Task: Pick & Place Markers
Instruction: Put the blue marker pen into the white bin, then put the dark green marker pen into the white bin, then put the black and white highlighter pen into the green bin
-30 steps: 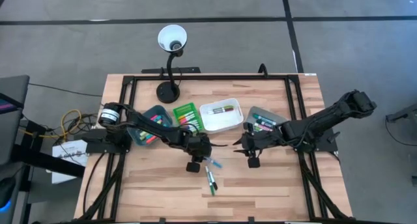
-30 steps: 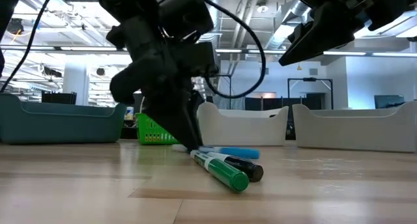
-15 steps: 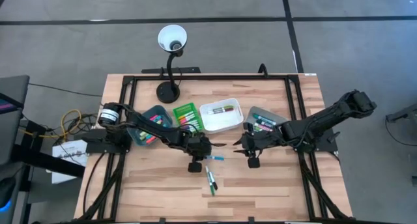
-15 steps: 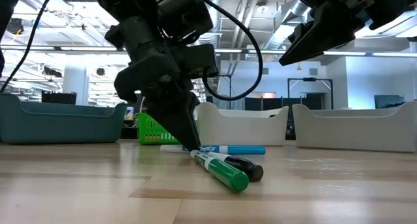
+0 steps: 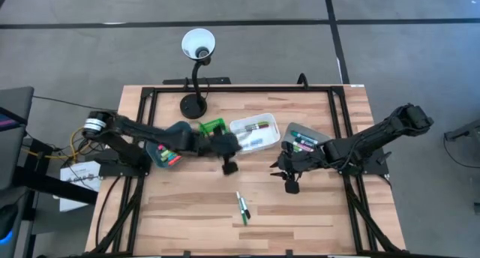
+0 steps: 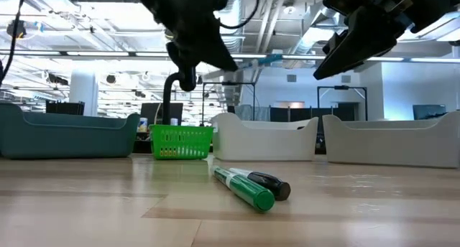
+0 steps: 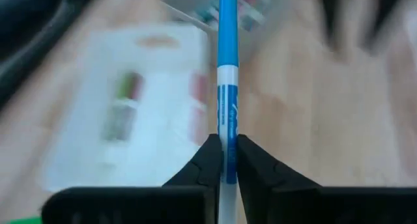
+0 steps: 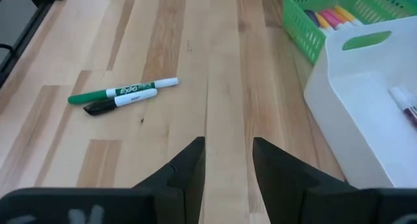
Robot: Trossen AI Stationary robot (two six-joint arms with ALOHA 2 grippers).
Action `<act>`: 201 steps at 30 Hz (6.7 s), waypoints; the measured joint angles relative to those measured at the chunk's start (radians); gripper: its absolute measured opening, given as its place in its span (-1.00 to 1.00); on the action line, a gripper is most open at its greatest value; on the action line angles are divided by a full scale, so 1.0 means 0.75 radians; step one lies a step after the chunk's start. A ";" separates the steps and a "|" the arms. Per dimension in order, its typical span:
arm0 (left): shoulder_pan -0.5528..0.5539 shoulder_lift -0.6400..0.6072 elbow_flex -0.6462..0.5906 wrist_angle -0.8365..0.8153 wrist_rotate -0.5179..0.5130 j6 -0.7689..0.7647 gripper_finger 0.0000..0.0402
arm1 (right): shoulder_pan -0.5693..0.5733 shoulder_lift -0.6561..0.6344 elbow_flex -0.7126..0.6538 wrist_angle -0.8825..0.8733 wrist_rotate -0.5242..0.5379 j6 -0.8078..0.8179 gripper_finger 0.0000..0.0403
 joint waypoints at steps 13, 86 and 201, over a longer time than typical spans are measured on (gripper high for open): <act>0.344 0.275 0.002 0.331 0.246 0.035 -0.86 | -0.094 0.000 0.000 0.003 0.000 -0.045 -0.41; -0.280 0.457 -0.087 0.270 0.463 0.122 -0.21 | 0.012 0.002 0.000 0.130 0.004 0.266 -0.41; -0.424 -0.801 -0.526 0.723 0.050 0.285 -0.97 | -0.239 0.987 1.118 -0.072 0.215 -0.353 -0.74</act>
